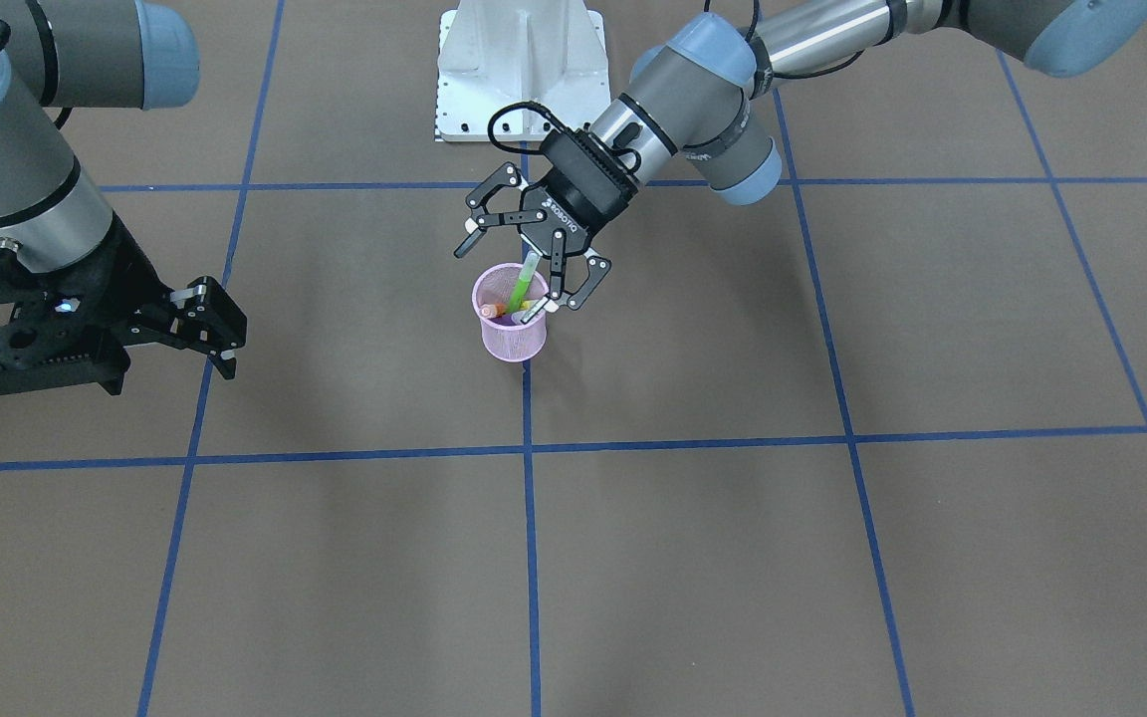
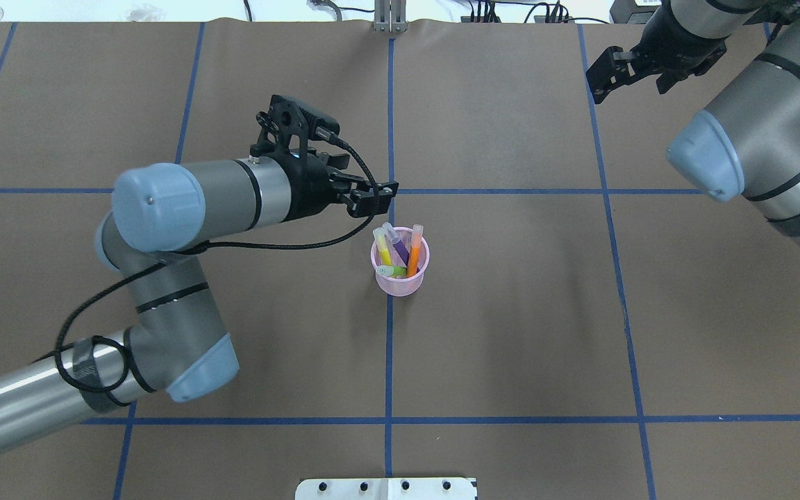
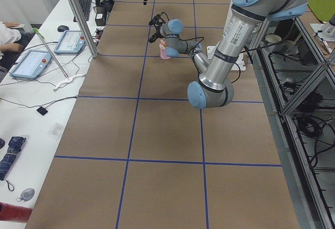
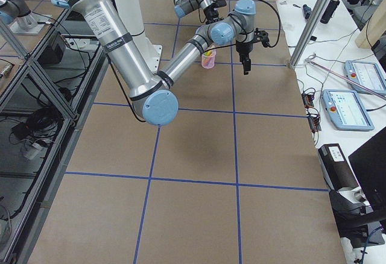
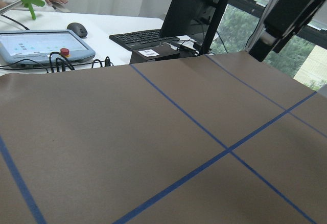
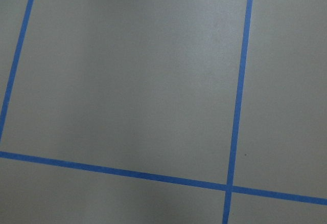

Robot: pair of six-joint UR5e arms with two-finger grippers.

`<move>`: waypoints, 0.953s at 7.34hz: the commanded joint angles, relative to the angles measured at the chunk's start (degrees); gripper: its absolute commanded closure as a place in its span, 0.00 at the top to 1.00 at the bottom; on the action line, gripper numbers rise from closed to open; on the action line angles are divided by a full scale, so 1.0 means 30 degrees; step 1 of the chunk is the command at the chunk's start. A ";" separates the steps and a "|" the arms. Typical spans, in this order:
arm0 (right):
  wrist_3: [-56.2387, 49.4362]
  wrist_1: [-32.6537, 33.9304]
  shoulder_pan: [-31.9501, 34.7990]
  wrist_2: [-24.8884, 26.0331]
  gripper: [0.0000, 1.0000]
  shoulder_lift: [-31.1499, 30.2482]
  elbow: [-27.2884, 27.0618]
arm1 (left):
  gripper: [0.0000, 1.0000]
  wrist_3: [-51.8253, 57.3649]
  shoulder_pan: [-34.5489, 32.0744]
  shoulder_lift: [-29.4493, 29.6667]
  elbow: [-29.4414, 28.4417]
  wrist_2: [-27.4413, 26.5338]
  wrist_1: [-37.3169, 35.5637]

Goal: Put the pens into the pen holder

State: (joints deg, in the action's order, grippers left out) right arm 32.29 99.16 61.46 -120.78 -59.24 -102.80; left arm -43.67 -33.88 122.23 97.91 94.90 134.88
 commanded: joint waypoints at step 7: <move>-1.3861 0.0431 0.9037 -0.2569 1.00 -0.7809 0.1219 | 0.99 2.0699 -1.4761 -0.7592 0.3700 1.2658 -1.7100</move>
State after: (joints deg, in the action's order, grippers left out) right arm -5.07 100.03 84.96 -127.93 -78.51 -99.84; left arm 4.84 -69.53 104.74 111.69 127.75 84.46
